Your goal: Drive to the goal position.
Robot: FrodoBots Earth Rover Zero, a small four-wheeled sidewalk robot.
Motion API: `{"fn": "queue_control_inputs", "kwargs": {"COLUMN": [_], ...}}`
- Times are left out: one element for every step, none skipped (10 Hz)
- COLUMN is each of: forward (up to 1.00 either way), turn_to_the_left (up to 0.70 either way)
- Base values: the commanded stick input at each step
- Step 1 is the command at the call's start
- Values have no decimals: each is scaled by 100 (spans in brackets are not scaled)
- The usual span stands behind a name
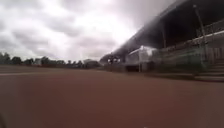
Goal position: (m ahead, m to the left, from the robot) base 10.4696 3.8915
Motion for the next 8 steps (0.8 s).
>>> {"fn": "queue_control_inputs", "kwargs": {"forward": [70, 70, 70, 70, 70, 70, 70, 70], "turn_to_the_left": [0, 0, 0, 0, 0, 0, 0, 0]}}
